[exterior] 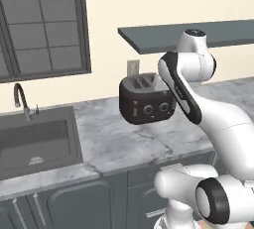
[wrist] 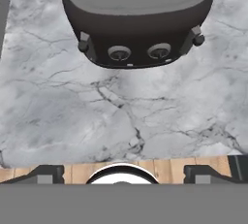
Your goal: Take a straw from the drawer in front and place it inside the glass cup on the dining counter.
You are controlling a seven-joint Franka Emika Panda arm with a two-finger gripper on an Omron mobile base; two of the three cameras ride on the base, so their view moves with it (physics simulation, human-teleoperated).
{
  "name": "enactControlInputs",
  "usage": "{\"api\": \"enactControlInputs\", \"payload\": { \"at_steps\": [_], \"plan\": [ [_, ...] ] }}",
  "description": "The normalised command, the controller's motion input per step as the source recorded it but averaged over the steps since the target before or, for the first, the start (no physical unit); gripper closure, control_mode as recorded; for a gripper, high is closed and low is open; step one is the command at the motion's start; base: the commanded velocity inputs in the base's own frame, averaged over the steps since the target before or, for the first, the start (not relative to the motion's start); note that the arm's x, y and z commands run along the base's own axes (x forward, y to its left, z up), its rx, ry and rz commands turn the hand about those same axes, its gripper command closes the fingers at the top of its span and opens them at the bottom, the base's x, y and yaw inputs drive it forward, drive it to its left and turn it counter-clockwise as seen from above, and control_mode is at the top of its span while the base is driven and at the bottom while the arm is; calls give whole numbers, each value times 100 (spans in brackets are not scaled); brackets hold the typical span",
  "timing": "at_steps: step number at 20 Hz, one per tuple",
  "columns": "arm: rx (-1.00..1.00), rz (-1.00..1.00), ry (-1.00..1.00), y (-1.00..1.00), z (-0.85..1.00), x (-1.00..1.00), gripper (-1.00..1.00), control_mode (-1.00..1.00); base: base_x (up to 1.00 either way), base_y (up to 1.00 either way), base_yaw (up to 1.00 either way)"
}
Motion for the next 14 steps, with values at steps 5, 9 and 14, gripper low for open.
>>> {"api": "enactControlInputs", "payload": {
  "at_steps": [5,9,14],
  "plan": [
    [0,0,0,0,0,0,-100,100,-5,41,-53],
    [0,0,0,0,0,0,-100,100,-14,33,-57],
    [0,0,0,0,0,0,-100,100,-21,21,-55]
  ]
}}
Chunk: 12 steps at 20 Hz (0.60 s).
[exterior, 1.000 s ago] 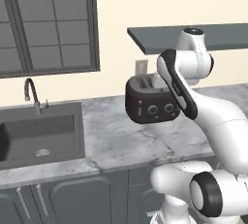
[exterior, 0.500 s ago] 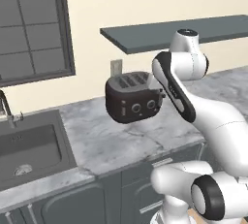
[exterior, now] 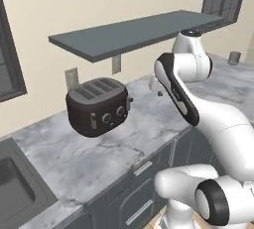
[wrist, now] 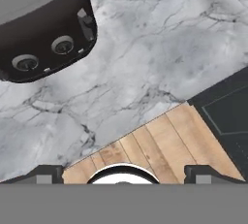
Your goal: Take a straw from the drawer in front and place it inside the glass cup on the dining counter.
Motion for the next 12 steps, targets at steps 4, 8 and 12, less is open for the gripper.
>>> {"api": "enactControlInputs", "payload": {
  "at_steps": [4,8,12],
  "plan": [
    [0,0,0,0,0,0,-100,100,-33,27,-47],
    [0,0,0,0,0,0,-100,100,-50,30,-36],
    [0,0,0,0,0,0,-100,100,-56,23,-30]
  ]
}}
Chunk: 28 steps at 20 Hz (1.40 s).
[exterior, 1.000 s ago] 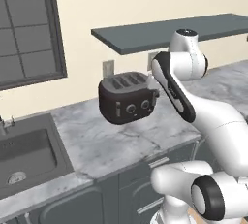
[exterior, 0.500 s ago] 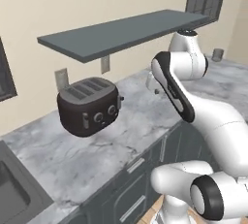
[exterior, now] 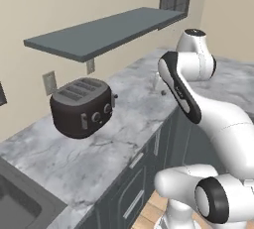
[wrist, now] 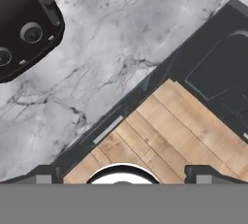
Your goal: Take a straw from the drawer in front and place it inside the glass cup on the dining counter.
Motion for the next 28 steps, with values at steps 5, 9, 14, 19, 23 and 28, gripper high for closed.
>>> {"api": "enactControlInputs", "payload": {
  "at_steps": [5,9,14,19,23,28],
  "plan": [
    [0,0,0,0,0,0,-100,100,-49,26,-25],
    [0,0,0,0,0,0,-100,100,-50,29,-25],
    [0,0,0,0,0,0,-100,100,-50,24,-24],
    [0,0,0,0,0,0,-100,100,-54,18,-23],
    [2,-5,1,0,-5,-9,-100,-100,-33,4,-17],
    [28,-10,-2,-38,-11,-14,-100,-100,0,0,0]
  ]
}}
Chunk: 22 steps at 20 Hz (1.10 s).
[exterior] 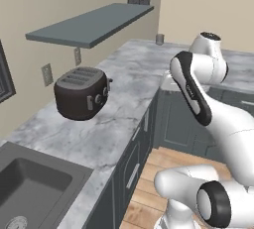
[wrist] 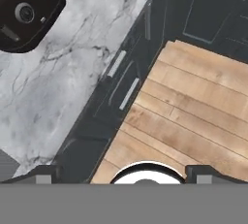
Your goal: Take a straw from the drawer in front and place it inside the glass cup on the dining counter.
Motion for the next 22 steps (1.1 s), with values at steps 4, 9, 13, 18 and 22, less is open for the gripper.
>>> {"api": "enactControlInputs", "payload": {
  "at_steps": [4,9,13,18,22],
  "plan": [
    [49,0,-13,-86,-12,-2,-100,-100,0,0,0],
    [49,0,-10,-94,-32,-12,-100,-100,0,0,0],
    [41,0,0,-87,-34,-2,-100,-100,0,0,0],
    [37,0,1,-62,-34,0,-100,-100,0,0,0],
    [30,0,1,-22,-52,0,-100,-100,0,0,0]
  ]
}}
